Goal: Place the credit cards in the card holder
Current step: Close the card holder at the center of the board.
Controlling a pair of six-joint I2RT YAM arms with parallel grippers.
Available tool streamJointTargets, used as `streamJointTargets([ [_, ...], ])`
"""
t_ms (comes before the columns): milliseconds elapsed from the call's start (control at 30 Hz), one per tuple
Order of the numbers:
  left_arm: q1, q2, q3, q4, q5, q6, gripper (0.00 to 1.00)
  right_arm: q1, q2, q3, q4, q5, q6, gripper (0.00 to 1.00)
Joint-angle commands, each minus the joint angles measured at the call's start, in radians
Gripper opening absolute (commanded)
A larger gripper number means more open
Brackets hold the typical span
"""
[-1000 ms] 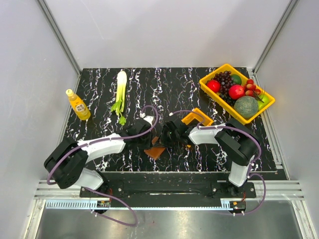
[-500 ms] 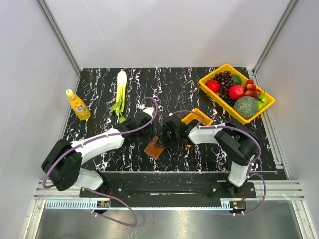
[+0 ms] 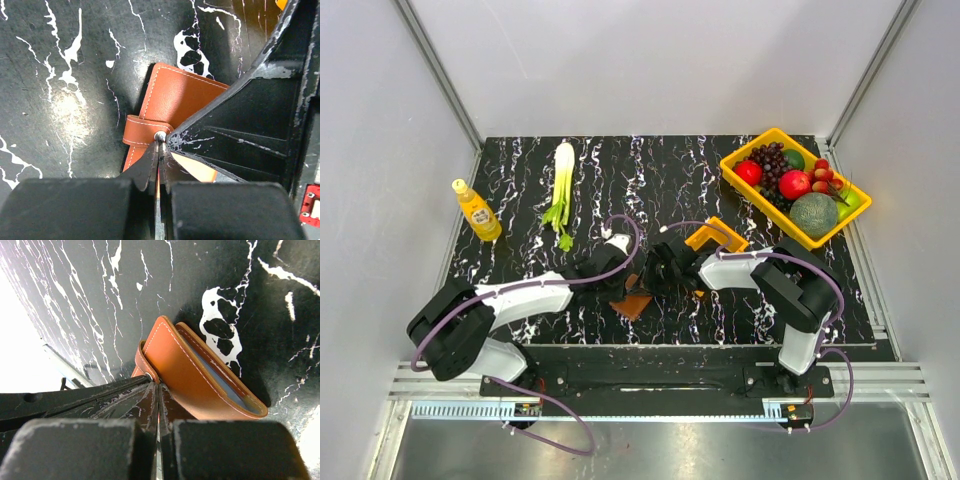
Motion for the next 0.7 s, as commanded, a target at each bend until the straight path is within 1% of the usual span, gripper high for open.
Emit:
streamJointTargets([
  [0, -0.006, -0.001, 0.087, -0.102, -0.052, 0.028, 0.00, -0.010, 0.068, -0.056, -0.203, 0.124, -0.037, 0.00],
  [67, 0.015, -0.029, 0.141, -0.122, -0.075, 0.048, 0.00, -0.010, 0.067, -0.059, -0.203, 0.122, -0.036, 0.00],
  [167, 0.049, -0.040, 0.202, -0.146, -0.074, 0.083, 0.00, -0.010, 0.067, -0.058, -0.202, 0.121, -0.037, 0.00],
  [267, 0.064, -0.017, 0.210, -0.144, -0.048, 0.095, 0.00, -0.010, 0.070, -0.055, -0.202, 0.119, -0.039, 0.00],
  [367, 0.065, 0.035, 0.157, -0.106, 0.021, 0.076, 0.00, -0.010, 0.071, -0.053, -0.200, 0.118, -0.040, 0.00],
  [433, 0.058, 0.051, 0.083, -0.046, 0.083, 0.030, 0.00, -0.010, 0.071, -0.055, -0.202, 0.119, -0.040, 0.00],
  [500, 0.025, 0.065, 0.004, 0.030, 0.136, -0.013, 0.00, -0.010, 0.070, -0.056, -0.200, 0.119, -0.039, 0.00],
  [567, -0.017, 0.098, -0.029, 0.049, 0.129, -0.036, 0.00, -0.010, 0.070, -0.056, -0.200, 0.121, -0.039, 0.00],
  [600, -0.038, 0.089, -0.028, 0.020, 0.103, -0.049, 0.00, -0.010, 0.071, -0.055, -0.200, 0.119, -0.037, 0.00],
  [633, -0.055, 0.068, -0.034, 0.000, 0.048, -0.065, 0.00, -0.012, 0.073, -0.055, -0.200, 0.119, -0.040, 0.00],
  [667, -0.055, 0.050, -0.041, -0.001, 0.043, -0.067, 0.00, -0.012, 0.071, -0.056, -0.202, 0.119, -0.040, 0.00],
])
